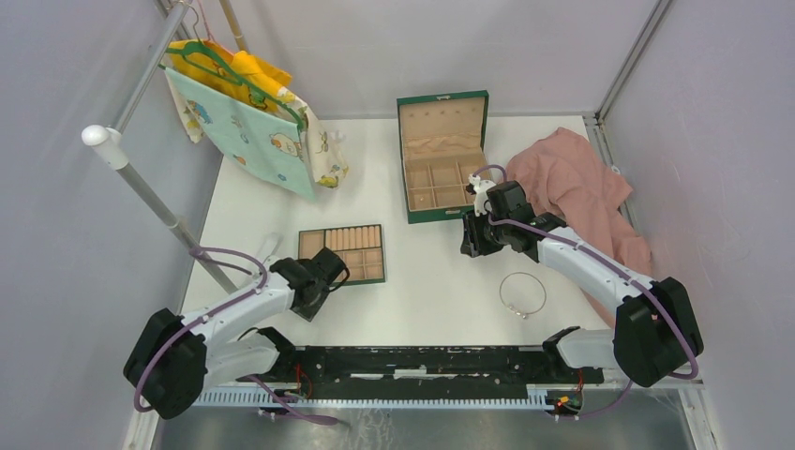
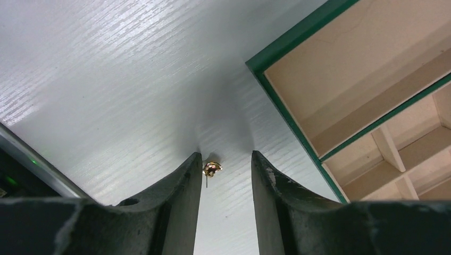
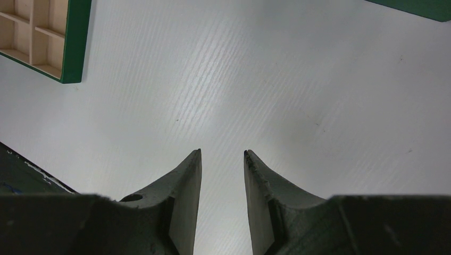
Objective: Organize the mixed jewelry
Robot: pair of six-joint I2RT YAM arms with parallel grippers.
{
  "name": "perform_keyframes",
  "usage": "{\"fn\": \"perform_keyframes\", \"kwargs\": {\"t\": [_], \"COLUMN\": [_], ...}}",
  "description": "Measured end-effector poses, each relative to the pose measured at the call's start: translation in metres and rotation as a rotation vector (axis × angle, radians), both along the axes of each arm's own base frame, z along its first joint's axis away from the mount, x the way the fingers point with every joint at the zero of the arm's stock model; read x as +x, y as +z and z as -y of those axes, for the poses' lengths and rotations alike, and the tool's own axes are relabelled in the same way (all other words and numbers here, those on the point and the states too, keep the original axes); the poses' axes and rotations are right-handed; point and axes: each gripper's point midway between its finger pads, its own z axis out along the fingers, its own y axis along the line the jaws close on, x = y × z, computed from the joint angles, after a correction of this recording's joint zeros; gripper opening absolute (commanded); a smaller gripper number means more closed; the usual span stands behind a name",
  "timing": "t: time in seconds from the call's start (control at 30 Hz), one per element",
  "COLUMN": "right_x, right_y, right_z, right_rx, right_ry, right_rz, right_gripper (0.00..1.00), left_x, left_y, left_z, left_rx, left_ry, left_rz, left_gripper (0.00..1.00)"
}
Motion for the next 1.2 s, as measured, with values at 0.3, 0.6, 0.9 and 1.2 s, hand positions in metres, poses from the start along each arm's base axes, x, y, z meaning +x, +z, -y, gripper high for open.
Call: {"fn": "perform_keyframes", "kwargs": {"t": [0.3,0.6,0.9,1.2], "right_x": [0.0,0.0,0.007,0.009], "right_y": [0.0,0.001,0.004,0.002], "right_z": [0.0,0.001,-0.003,-0.004], "right_rx": [-0.003,-0.005,-0.003,-0.01], "right_ry": [-0.002,-0.003,-0.003,0.0], "right_rz": [0.001,0.0,0.004,-0.004], "right_gripper": [0.41,0.41,0.41,0.41], "left_x": [0.006,0.004,0.003,0.002], "left_y": [0.0,0.0,-0.001,-0.001], "left_z": [0.007,0.011,0.012,0.014], "left_rx": [0.017,-0.002,-0.01,-0.015], "left_ry": [-0.058,-0.074,-0.076,-0.076], "left_rz": [-0.033,-0.044,-0.05,-0.058], "left_gripper": [0.43,0.38,0.28,0.15]}}
